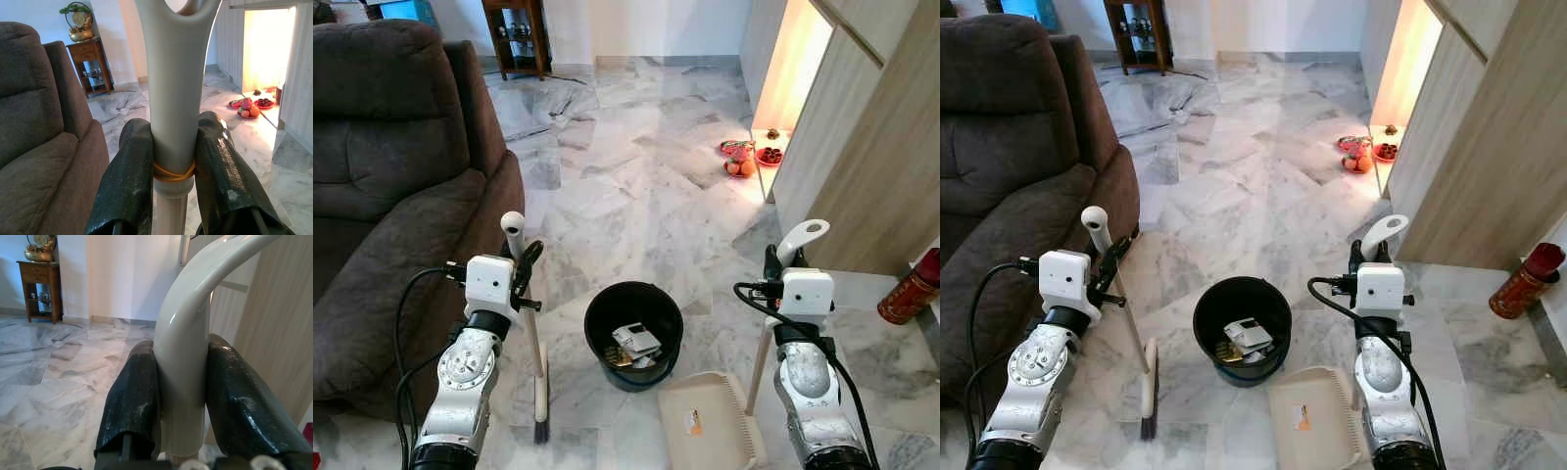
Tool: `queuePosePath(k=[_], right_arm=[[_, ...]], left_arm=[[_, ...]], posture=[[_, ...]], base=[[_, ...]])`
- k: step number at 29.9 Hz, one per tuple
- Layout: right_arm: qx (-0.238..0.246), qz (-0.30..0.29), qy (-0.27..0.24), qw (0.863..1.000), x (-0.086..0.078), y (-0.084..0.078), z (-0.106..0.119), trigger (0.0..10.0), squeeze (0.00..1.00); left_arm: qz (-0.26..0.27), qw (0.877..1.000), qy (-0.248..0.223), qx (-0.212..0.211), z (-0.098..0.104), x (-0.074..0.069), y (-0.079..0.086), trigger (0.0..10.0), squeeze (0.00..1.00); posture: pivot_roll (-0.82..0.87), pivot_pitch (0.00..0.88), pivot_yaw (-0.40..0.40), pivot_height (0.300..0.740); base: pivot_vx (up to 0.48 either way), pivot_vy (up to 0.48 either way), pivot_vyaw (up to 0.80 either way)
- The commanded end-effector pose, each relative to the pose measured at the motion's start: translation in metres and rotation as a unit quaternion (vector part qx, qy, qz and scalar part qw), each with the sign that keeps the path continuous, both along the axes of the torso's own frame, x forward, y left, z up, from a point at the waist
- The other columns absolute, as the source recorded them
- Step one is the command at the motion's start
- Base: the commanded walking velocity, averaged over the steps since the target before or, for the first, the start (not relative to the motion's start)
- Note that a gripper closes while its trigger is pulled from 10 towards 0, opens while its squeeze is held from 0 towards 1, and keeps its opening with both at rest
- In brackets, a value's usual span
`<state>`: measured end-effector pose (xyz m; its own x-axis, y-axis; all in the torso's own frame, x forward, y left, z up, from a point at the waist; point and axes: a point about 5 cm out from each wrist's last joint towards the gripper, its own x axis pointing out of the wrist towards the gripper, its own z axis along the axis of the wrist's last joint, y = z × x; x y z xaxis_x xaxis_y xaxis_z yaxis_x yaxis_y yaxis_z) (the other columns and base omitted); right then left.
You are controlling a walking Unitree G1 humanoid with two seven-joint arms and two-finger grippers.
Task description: Sweep floor
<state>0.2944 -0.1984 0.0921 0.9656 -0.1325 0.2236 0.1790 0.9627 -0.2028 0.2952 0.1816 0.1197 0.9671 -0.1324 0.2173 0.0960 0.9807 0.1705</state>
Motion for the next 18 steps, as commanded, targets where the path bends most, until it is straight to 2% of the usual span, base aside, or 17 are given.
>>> queuePosePath(k=[1, 11, 18], right_arm=[[0.001, -0.008, -0.020, 1.000, 0.0009, -0.0045, 0.0058, 10.0, 0.00], [-0.001, -0.048, -0.032, 0.998, -0.0009, -0.0109, 0.0074, 10.0, 0.00], [-0.002, -0.048, -0.026, 0.998, -0.0010, -0.0089, 0.0037, 10.0, 0.00]], left_arm=[[0.007, 1.000, -0.016, 0.002, 0.0071, 0.0003, 0.0032, 10.0, 0.00], [0.006, 1.000, -0.015, 0.003, 0.0064, -0.0007, 0.0029, 10.0, 0.00], [0.007, 1.000, -0.014, 0.002, 0.0056, -0.0014, 0.0029, 10.0, 0.00]], posture=[[0.01, 0.075, 0.025, 0.740], [0.01, 0.073, 0.024, 0.740], [0.02, 0.071, 0.021, 0.740]], base=[[0.000, 0.000, 0.00], [0.000, 0.000, 0.00], [0.000, 0.000, 0.00]])
